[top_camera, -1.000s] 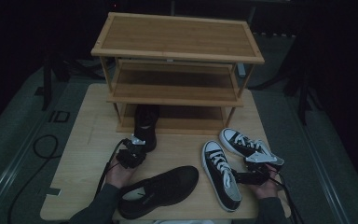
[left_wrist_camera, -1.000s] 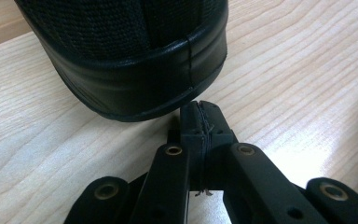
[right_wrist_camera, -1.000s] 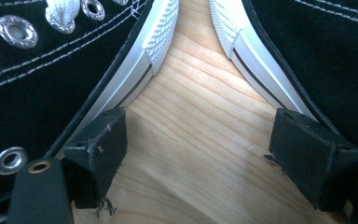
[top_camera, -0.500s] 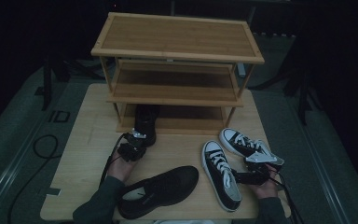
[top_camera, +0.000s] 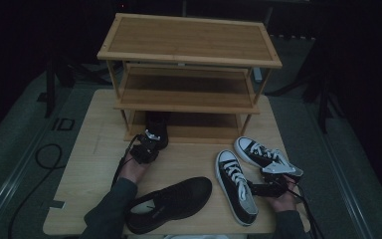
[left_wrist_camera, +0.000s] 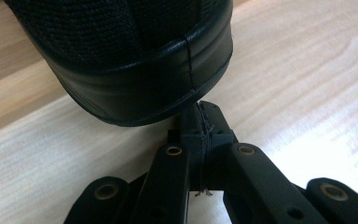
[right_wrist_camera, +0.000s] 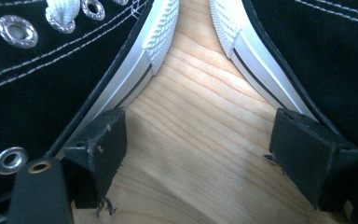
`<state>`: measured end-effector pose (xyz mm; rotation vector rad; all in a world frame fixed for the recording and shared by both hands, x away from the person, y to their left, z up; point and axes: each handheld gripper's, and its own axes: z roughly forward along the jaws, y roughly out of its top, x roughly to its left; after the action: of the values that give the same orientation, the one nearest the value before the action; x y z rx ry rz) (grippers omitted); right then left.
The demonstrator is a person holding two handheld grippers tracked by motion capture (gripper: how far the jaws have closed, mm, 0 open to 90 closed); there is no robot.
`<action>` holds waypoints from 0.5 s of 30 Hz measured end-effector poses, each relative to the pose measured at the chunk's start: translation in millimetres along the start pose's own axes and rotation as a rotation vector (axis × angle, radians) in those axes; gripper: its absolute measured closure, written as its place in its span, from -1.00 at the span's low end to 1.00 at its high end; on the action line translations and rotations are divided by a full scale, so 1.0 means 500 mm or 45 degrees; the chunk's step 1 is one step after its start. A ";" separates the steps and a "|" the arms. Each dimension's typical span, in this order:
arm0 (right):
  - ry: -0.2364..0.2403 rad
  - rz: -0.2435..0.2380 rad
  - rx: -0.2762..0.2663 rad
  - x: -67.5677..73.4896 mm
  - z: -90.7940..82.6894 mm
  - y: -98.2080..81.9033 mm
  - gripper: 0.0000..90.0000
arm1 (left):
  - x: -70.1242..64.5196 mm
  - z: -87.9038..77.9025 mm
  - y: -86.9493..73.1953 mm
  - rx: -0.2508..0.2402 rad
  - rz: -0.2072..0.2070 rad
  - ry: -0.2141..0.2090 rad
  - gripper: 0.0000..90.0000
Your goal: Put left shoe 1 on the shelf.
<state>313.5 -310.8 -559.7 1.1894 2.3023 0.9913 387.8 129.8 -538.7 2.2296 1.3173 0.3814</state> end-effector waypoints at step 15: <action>0.000 -0.001 0.000 0.000 0.000 0.000 -0.58 | 0.024 0.015 0.023 0.004 -0.056 -0.003 0.97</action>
<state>313.5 -310.8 -559.7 1.1887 2.3025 0.9915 405.6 133.7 -538.5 2.1990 1.3636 0.3606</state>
